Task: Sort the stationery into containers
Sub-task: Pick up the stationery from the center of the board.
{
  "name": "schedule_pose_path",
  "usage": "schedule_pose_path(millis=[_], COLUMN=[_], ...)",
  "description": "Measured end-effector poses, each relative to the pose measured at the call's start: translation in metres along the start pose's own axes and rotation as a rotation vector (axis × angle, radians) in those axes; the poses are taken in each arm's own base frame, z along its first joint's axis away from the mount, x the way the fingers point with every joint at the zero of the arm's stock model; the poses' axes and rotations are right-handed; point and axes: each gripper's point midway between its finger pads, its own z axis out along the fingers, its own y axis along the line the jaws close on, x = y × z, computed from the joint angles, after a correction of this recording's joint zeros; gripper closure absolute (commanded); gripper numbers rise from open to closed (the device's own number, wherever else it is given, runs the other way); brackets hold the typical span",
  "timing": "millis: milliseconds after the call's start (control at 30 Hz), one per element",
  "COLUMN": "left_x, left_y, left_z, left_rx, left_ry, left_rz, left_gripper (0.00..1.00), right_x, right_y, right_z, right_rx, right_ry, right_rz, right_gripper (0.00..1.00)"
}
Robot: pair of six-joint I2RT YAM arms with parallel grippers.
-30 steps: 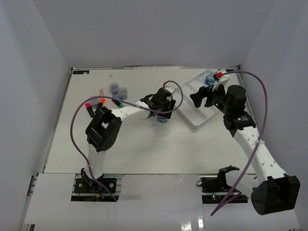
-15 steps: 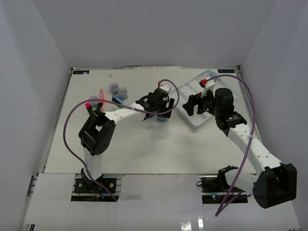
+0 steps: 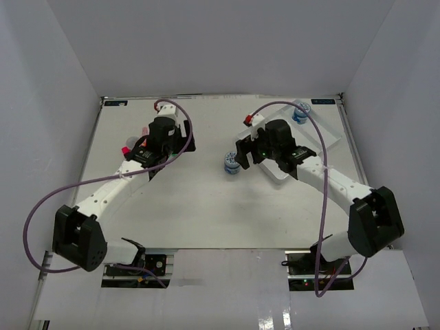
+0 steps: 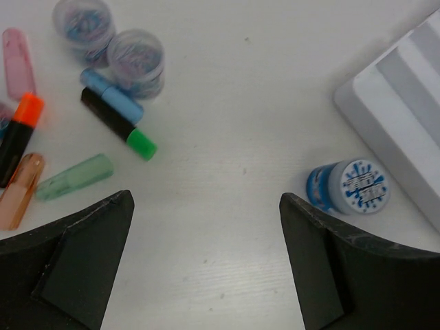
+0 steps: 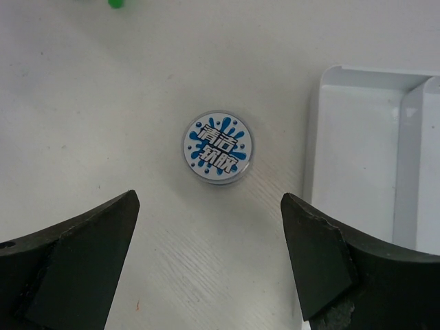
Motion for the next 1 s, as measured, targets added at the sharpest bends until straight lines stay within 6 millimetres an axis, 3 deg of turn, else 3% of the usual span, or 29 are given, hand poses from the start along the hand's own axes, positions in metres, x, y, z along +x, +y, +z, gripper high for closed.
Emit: schedule_pose_path(millis=[233, 433, 667, 1000], left_x=[0.061, 0.091, 0.103, 0.102], left_y=[0.067, 0.082, 0.087, 0.094], left_z=[-0.035, -0.055, -0.048, -0.046], left_rx=[-0.125, -0.148, -0.173, -0.211], left_ry=[0.073, 0.089, 0.120, 0.115], left_rz=[-0.031, -0.035, -0.027, -0.013], left_gripper=[0.02, 0.02, 0.02, 0.02], right_x=[0.027, 0.049, 0.067, 0.073], right_y=[0.013, 0.008, -0.003, -0.003], right_z=[0.052, 0.075, 0.092, 0.102], right_rx=[0.009, 0.058, 0.110, 0.114], right_ry=[0.154, 0.230, 0.282, 0.300], right_rz=[-0.031, -0.039, -0.019, 0.000], right_gripper=[0.10, 0.07, 0.00, 0.41])
